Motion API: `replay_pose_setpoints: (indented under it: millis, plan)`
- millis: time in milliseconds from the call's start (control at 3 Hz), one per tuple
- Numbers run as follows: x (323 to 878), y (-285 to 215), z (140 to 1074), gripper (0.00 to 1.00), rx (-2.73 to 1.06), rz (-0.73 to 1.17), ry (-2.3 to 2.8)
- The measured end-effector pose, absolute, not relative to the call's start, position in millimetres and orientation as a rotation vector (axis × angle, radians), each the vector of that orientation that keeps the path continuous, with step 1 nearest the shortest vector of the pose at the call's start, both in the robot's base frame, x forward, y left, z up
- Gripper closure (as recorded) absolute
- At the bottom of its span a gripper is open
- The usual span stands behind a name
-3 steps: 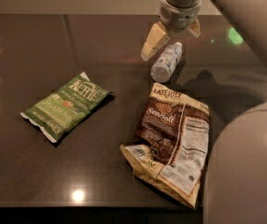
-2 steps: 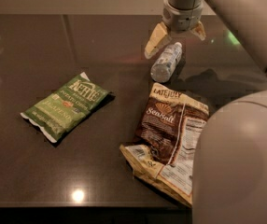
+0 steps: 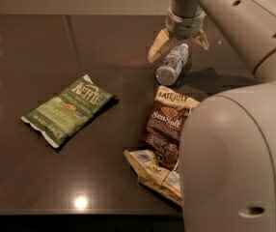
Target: Pick blue plastic bottle
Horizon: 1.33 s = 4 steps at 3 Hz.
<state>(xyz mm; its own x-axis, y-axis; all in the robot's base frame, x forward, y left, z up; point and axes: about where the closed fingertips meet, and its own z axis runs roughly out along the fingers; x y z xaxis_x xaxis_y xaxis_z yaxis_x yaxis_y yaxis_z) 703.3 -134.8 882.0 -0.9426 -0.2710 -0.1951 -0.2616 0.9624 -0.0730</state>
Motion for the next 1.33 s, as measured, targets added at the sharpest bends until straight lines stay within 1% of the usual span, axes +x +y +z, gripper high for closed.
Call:
replay_pose_setpoints:
  millis: [333,667,1333]
  plan:
    - [713.3,-129.0,866.2,0.00,-0.388,-0.040,2.930]
    - [719.1,-126.9,856.1,0.19,-0.379,-0.030,2.948]
    - [720.4,-128.0,857.2,0.65,-0.375,-0.037,2.948]
